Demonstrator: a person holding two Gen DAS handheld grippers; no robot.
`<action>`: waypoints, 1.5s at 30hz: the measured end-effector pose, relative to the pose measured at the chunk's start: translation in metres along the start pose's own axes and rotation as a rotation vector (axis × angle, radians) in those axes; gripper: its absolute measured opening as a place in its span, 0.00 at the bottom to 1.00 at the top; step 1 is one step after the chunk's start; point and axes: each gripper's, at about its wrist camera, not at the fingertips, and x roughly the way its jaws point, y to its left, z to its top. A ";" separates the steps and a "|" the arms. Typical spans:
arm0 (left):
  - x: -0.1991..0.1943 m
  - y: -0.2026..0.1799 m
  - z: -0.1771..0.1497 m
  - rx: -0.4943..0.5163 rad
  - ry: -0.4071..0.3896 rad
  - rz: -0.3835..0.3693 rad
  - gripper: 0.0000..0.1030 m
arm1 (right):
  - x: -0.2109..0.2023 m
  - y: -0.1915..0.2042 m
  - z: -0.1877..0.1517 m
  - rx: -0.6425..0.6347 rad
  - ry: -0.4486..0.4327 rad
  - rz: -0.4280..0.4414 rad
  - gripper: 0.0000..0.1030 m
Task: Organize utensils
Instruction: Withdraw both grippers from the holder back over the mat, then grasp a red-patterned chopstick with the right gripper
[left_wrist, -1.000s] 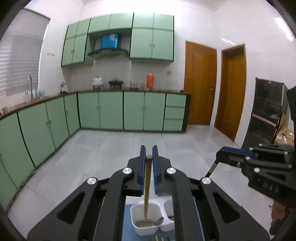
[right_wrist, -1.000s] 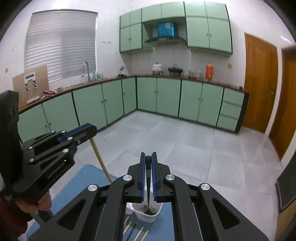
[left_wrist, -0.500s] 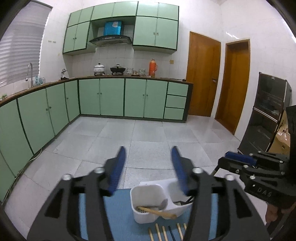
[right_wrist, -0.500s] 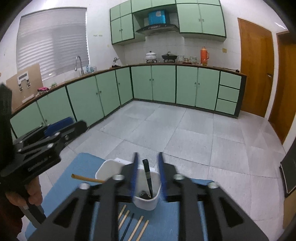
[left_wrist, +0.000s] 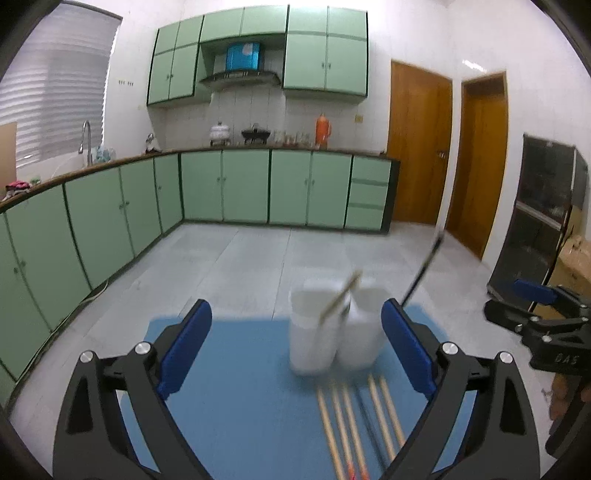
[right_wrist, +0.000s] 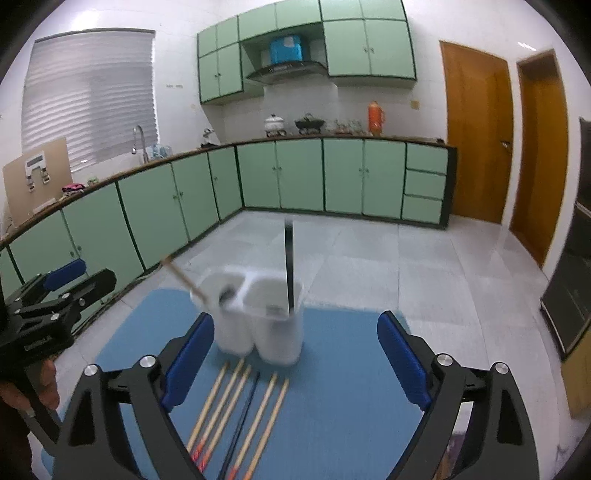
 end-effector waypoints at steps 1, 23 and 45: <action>-0.002 0.001 -0.010 0.005 0.015 0.012 0.88 | -0.002 0.001 -0.013 0.004 0.014 -0.011 0.86; 0.023 -0.008 -0.152 0.063 0.412 0.031 0.89 | -0.002 0.018 -0.138 0.086 0.228 -0.061 0.86; 0.055 -0.013 -0.171 0.032 0.489 0.041 0.69 | 0.015 0.021 -0.152 0.112 0.253 -0.052 0.86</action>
